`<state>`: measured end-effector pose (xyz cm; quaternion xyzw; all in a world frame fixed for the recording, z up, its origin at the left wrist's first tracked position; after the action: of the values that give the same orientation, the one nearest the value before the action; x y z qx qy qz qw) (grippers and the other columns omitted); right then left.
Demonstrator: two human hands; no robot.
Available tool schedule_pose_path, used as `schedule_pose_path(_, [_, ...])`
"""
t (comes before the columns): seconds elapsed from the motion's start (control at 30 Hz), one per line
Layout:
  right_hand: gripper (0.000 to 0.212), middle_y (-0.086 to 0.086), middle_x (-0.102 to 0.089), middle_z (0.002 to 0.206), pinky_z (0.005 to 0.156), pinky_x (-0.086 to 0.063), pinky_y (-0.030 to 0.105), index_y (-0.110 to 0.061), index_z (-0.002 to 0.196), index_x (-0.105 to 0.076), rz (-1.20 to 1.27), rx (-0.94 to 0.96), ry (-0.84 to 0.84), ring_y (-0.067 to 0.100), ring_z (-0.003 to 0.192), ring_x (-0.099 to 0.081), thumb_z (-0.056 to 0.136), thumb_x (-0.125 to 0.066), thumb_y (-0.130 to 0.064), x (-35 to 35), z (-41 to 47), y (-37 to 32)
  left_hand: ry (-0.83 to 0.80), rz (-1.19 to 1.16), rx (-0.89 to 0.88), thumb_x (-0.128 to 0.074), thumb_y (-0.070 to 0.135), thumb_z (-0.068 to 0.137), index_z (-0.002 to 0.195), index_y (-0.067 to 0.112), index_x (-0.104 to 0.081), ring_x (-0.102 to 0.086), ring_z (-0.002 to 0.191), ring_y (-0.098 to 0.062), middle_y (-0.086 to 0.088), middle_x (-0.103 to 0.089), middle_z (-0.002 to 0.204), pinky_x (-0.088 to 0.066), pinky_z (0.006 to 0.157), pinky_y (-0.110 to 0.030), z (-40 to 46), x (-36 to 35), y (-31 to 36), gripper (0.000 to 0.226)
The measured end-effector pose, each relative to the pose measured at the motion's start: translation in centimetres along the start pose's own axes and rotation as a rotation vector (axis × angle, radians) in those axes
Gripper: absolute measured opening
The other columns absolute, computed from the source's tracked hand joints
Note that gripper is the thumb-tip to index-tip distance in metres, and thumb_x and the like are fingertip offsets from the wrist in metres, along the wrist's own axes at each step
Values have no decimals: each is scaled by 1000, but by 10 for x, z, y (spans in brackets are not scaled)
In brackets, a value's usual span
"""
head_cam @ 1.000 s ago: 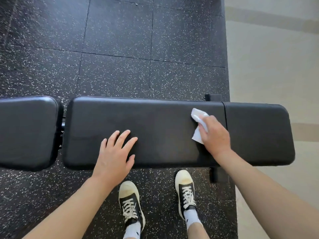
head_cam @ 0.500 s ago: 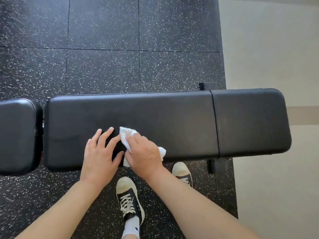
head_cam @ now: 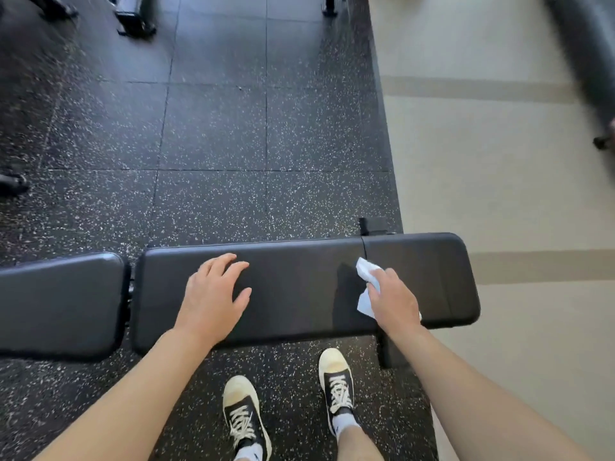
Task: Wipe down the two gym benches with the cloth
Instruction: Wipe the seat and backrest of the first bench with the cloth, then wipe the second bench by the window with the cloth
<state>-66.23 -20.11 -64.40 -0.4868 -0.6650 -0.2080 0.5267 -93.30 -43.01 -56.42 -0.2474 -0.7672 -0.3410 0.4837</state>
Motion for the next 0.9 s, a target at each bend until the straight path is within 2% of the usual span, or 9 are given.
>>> schedule_pose_path(0.13, [23, -6, -48, 101, 73, -50, 41, -28, 123, -57, 122, 40, 91, 27, 92, -60, 101, -52, -29, 80, -19, -44, 24, 15, -49, -64, 43, 100, 150, 25, -54, -39, 147, -26, 0, -46, 159, -38, 118, -47, -7, 73, 22, 54])
schedule_pose_path(0.27, [24, -3, -57, 109, 77, -51, 43, -30, 124, -56, 274, 143, 218, 26, 96, -61, 100, -54, -30, 180, -37, -102, 102, 13, -67, -65, 43, 99, 151, 22, -53, -40, 146, -28, -3, -47, 159, -38, 119, -50, -15, 169, 31, 58])
schedule_pose_path(0.43, [25, -5, -60, 116, 79, -52, 41, -27, 123, -57, 338, 271, 400, 22, 99, -62, 99, -60, -31, 301, -67, -165, 226, -16, -73, -71, 41, 97, 148, 16, -57, -44, 141, -34, -7, -52, 153, -42, 117, -53, -35, 287, 39, 58])
schedule_pose_path(0.63, [20, -7, -60, 102, 67, -42, 29, -23, 117, -64, 339, 384, 522, 17, 84, -62, 100, -61, -34, 404, -109, -219, 352, -96, -67, -70, 40, 98, 145, 17, -59, -45, 140, -30, -4, -54, 149, -43, 115, -52, -76, 393, 51, 53])
schedule_pose_path(0.77, [20, -10, -63, 102, 62, -31, 8, -23, 114, -65, 369, 450, 588, 7, 77, -56, 100, -60, -36, 456, -129, -251, 425, -122, -70, -68, 40, 99, 144, 17, -58, -44, 139, -29, -3, -53, 148, -43, 114, -52, -96, 449, 57, 51])
schedule_pose_path(0.8, [19, -10, -63, 102, 62, -31, 7, -23, 113, -65, 374, 472, 601, 5, 76, -54, 99, -61, -36, 467, -133, -259, 447, -124, -73, -68, 39, 99, 143, 16, -59, -45, 139, -30, -4, -54, 147, -43, 114, -53, -100, 462, 60, 51])
schedule_pose_path(0.9, [18, -9, -64, 103, 61, -39, 19, -23, 112, -63, 394, 533, 623, 7, 77, -56, 100, -61, -36, 493, -140, -277, 504, -141, -80, -68, 39, 98, 142, 16, -60, -46, 138, -29, -4, -55, 147, -43, 114, -53, -112, 492, 68, 50])
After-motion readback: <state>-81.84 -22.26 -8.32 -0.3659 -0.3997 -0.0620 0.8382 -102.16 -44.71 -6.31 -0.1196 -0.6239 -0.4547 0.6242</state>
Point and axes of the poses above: each hand's wrist, its own z-axis towards the middle knuckle, its own x-axis out of the back of the hand, y = z × x, the point moved 9 cm from there along z, towards the middle knuckle
